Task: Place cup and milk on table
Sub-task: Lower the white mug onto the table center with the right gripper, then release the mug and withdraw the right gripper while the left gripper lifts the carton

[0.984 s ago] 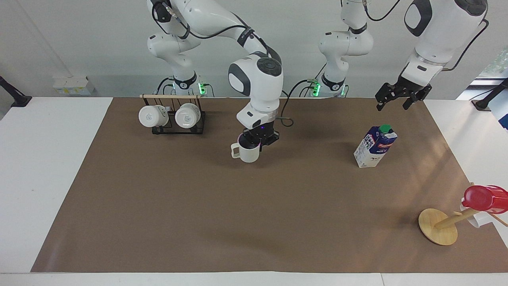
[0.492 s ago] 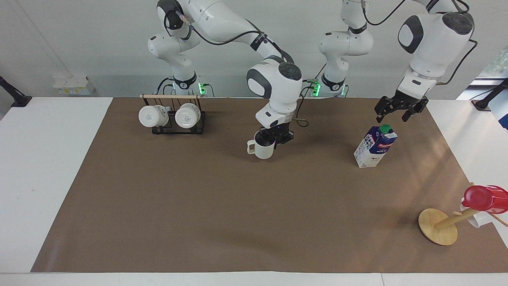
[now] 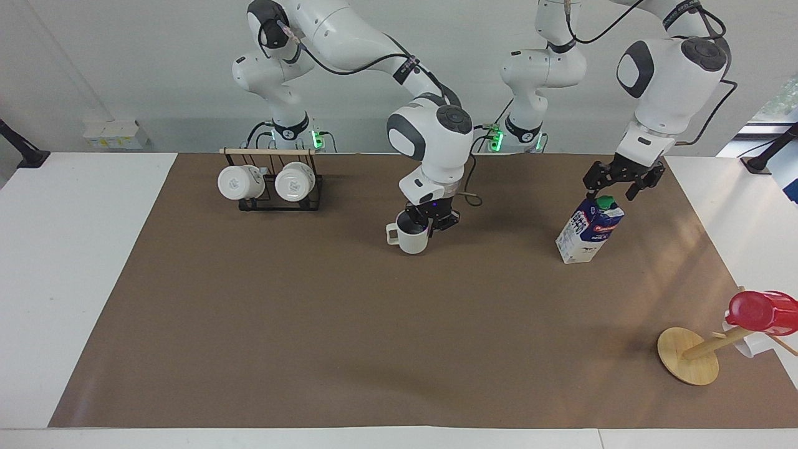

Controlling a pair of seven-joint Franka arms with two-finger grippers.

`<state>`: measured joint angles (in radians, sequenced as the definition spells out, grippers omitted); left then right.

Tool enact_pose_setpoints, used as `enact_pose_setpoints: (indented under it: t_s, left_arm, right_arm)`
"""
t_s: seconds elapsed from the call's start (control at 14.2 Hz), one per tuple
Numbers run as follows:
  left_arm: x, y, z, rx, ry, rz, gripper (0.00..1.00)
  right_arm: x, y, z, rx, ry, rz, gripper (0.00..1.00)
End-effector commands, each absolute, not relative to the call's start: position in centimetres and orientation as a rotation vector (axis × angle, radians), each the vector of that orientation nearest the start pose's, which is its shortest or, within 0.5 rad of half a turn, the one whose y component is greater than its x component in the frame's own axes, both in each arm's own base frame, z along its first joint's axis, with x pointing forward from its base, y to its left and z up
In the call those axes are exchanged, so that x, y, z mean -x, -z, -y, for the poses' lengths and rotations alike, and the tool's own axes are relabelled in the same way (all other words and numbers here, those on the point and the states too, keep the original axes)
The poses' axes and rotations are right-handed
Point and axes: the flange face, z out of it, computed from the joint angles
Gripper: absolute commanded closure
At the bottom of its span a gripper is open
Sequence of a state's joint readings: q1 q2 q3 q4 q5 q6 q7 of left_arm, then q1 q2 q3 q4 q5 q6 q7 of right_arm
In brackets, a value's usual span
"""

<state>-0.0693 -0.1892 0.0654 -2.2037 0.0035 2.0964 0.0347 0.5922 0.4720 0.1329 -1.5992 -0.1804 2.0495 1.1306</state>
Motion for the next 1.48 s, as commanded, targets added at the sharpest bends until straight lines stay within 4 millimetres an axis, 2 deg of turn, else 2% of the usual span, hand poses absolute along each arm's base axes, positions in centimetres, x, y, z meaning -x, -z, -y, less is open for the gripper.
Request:
enact_pose_setpoints:
  t_s: [0.0, 0.14, 0.21, 0.28, 0.42, 0.56, 0.63, 0.98, 1.19, 1.26, 1.41]
  left_arm:
    - [-49.5, -46.2, -0.4, 3.121, 0.164, -0.099, 0.00]
    - [-49.6, -46.1, -0.4, 3.120, 0.164, -0.106, 0.00]
    - [-49.6, -45.9, -0.4, 3.120, 0.162, -0.109, 0.05]
    - [-49.6, -45.9, -0.5, 3.120, 0.164, -0.106, 0.13]
    - [-49.6, -45.9, -0.4, 3.120, 0.162, -0.109, 0.29]
    - [-49.6, -45.9, -0.4, 3.120, 0.162, -0.109, 0.37]
    - [-49.7, -45.9, -0.4, 3.120, 0.164, -0.109, 0.39]
    - [-49.7, -46.0, -0.4, 3.121, 0.155, -0.107, 0.45]
    - [-50.0, -45.9, -0.3, 3.122, 0.148, -0.100, 0.52]
    - [-50.0, -46.0, -0.3, 3.122, 0.150, -0.093, 0.53]
    - [-50.9, -46.5, 0.1, 3.121, 0.165, -0.087, 0.53]
  right_arm:
    - [-52.7, -36.4, -43.2, 3.129, 0.135, -0.599, 0.42]
    - [-53.4, -37.8, -43.0, 3.098, 0.161, -0.637, 0.15]
    - [-53.9, -39.5, -42.4, 3.078, 0.187, -0.651, 0.05]
    - [-54.4, -41.0, -41.3, 3.060, 0.215, -0.659, 0.00]
    - [-56.0, -45.0, -37.7, 3.018, 0.273, -0.697, 0.00]
    - [-55.4, -47.7, -34.4, 3.042, 0.301, -0.625, 0.00]
    - [-55.3, -48.6, -32.1, 3.051, 0.311, -0.622, 0.00]
    - [-54.4, -53.3, -24.0, 3.106, 0.298, -0.657, 0.00]
    - [-54.1, -57.3, -17.5, 3.090, 0.228, -0.634, 0.00]
    - [-54.6, -58.6, -15.1, 3.039, 0.202, -0.616, 0.00]
    - [-55.7, -62.7, -11.0, 2.956, 0.247, -0.626, 0.00]
